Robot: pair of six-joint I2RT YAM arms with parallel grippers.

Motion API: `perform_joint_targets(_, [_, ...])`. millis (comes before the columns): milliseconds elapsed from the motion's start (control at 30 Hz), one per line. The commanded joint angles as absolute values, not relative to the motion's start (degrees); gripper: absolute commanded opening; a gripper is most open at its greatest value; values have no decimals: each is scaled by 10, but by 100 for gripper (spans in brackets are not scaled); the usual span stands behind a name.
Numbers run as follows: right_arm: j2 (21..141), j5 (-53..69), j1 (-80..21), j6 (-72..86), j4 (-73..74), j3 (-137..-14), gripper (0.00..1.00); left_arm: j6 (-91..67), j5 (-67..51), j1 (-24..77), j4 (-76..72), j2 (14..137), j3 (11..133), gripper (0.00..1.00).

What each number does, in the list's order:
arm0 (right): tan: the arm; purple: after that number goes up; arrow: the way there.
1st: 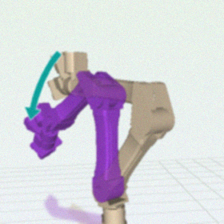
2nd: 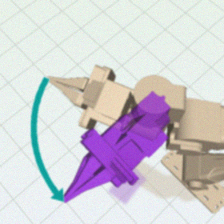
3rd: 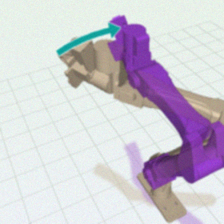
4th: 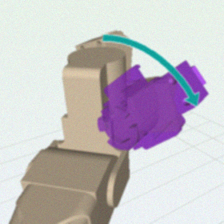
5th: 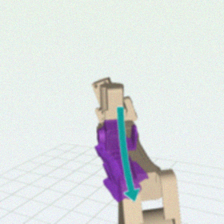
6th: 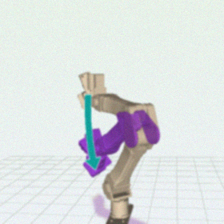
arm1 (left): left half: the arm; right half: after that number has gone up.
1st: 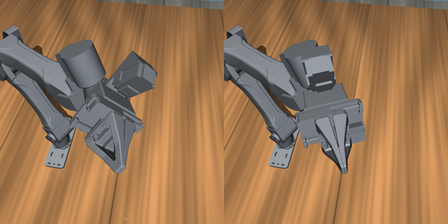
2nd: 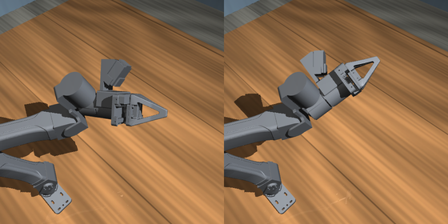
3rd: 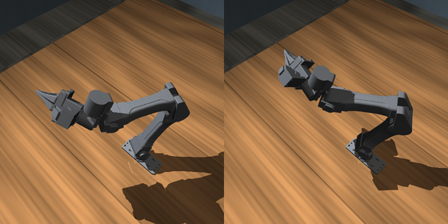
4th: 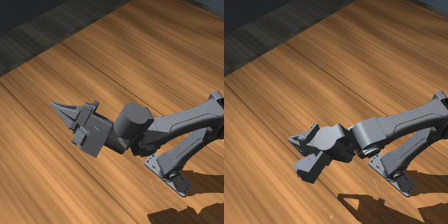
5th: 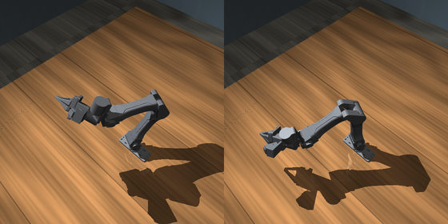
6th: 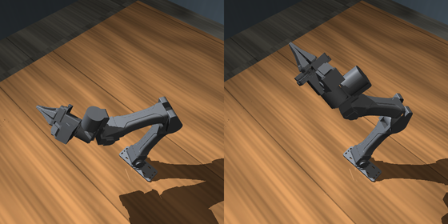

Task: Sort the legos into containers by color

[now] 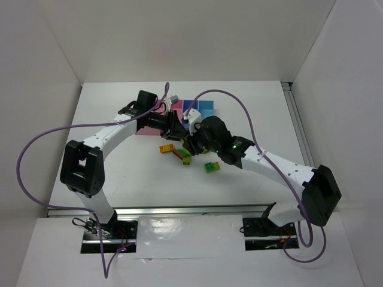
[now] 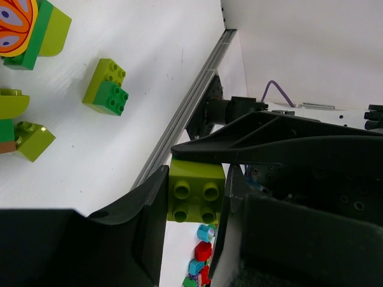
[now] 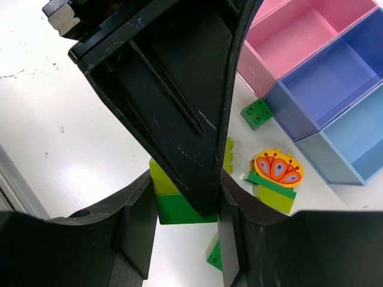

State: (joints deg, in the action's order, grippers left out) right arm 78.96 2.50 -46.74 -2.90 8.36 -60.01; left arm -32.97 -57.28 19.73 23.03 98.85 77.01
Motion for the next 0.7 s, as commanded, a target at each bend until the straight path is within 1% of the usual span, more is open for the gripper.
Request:
perform_joint_targets(0, [774,8,-471,-18,61,-601,12,-316,-587,194,224,976,789,0])
perform_joint_targets(33, [774,8,-471,-18,61,-601,11,-321,-576,194,224,970,789,0])
perform_joint_targets(167, [743,-6,-471,1,66,-578,11,-341,-541,189,215,965,784,0])
perform_joint_targets(333, [736,-33,-471,32,67,-565,11,-380,-498,184,186,954,773,0])
perform_joint_targets(567, [736,-38,-471,48,72,-565,11,-385,-449,184,185,954,773,0])
perform_joint_targets(667, [736,-38,-471,54,88,-572,11,-364,-434,184,205,954,783,0])
